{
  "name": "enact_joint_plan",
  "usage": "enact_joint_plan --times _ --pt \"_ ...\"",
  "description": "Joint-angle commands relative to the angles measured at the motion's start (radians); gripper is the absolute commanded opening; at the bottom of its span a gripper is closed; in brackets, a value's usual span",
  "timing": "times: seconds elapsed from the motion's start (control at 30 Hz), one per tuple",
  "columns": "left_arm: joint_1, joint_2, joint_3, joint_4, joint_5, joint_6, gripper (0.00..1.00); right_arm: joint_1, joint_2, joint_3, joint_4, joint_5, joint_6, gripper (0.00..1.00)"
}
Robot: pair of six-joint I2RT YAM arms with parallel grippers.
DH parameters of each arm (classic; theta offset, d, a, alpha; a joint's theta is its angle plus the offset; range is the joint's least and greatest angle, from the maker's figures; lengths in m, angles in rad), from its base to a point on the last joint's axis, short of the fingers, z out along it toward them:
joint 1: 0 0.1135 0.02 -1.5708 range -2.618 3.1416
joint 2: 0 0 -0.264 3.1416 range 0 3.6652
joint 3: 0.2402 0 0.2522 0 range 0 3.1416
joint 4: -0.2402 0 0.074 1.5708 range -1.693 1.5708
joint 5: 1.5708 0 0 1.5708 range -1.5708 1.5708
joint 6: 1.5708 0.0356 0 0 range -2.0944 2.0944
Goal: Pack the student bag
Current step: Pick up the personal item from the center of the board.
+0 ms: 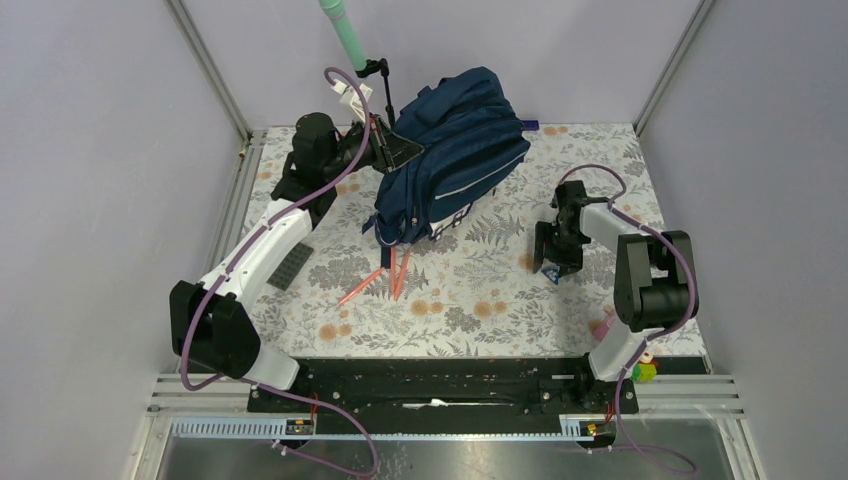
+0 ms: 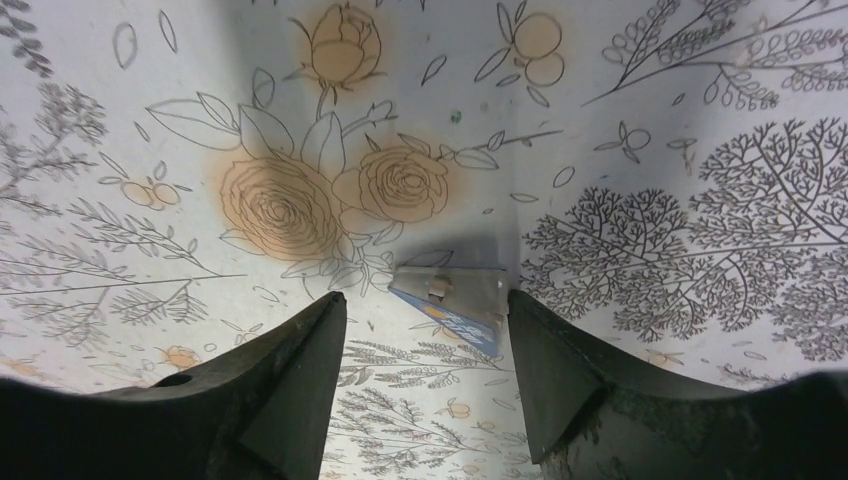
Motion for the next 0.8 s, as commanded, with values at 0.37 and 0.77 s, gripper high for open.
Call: enact_joint_plan --times 0.37,0.77 --pt "0.019 -0.061 0.015 0.197 0.01 -0.046 0.0 0.067 -0.023 0.005 -0.048 0.143 -0.049 0.34" --pt "0.019 -0.06 0.014 0.2 0.011 -0.049 0.0 0.075 -0.134 -0.017 -0.051 0.102 -0.02 0.04"
